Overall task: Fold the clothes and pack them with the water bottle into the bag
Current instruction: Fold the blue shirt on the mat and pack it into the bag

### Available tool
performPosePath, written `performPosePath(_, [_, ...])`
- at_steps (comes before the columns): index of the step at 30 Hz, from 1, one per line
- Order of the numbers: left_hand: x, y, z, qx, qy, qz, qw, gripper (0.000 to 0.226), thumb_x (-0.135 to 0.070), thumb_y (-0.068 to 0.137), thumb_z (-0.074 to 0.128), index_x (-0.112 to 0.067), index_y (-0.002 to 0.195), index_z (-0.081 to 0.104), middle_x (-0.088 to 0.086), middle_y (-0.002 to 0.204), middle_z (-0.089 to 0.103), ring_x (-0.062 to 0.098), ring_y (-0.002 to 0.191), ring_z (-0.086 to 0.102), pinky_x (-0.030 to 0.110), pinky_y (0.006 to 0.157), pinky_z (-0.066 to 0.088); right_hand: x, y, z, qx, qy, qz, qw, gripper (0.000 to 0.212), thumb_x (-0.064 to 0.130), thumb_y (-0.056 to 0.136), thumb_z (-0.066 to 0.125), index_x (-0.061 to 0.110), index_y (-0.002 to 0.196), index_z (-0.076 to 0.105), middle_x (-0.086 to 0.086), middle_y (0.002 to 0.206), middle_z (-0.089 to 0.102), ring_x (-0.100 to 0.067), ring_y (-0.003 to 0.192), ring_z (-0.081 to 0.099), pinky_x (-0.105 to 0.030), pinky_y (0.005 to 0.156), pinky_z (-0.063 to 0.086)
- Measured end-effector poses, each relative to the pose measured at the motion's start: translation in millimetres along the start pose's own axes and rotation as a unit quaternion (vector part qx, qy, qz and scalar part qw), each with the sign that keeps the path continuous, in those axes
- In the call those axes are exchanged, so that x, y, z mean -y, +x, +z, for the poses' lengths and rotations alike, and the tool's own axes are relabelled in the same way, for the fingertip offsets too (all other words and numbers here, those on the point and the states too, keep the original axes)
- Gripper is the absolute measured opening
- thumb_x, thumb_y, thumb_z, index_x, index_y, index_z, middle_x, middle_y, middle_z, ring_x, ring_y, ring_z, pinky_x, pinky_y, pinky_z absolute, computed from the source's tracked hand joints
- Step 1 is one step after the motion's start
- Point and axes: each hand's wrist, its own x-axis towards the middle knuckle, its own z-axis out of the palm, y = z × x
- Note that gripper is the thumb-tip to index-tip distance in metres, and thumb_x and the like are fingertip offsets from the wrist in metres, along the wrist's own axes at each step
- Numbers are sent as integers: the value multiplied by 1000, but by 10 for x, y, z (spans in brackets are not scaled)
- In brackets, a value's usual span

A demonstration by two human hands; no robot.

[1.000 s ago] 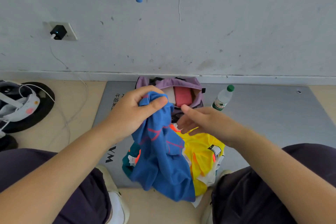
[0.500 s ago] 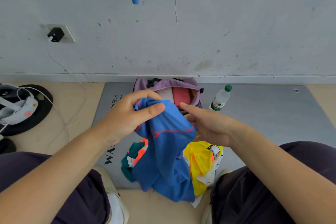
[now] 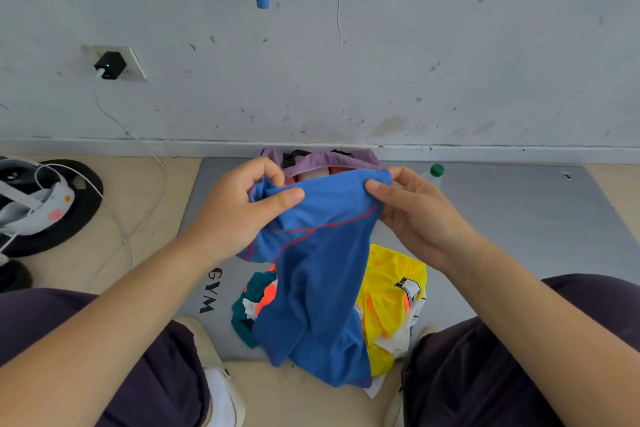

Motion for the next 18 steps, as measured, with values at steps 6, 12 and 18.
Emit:
performPosePath(6, [1, 25, -71, 37, -4, 13, 999, 15, -20, 86, 75, -33, 86, 66, -24, 77, 67, -8, 68, 59, 6, 66, 41, 53, -26, -27, 34, -93, -40, 994, 38, 15, 82, 70, 19, 119, 66, -7, 100, 74, -19, 95, 70, -26, 78, 56])
performPosePath(12, [61, 33, -171, 47, 100, -2, 994, 11, -27, 83, 76, -33, 74, 71, -15, 71, 73, 3, 65, 64, 20, 62, 47, 72, -50, -29, -40, -356, -116, 926, 13, 14, 89, 69, 25, 96, 71, 11, 75, 75, 3, 73, 68, -7, 64, 48])
performPosePath(18, [56, 18, -174, 58, 164, 7, 985, 15, -25, 83, 75, -36, 73, 72, -21, 76, 71, 8, 73, 68, 30, 71, 53, 75, -37, -57, -42, -341, -100, 934, 4, 19, 89, 69, 22, 90, 71, 3, 73, 74, 2, 72, 66, -9, 67, 51])
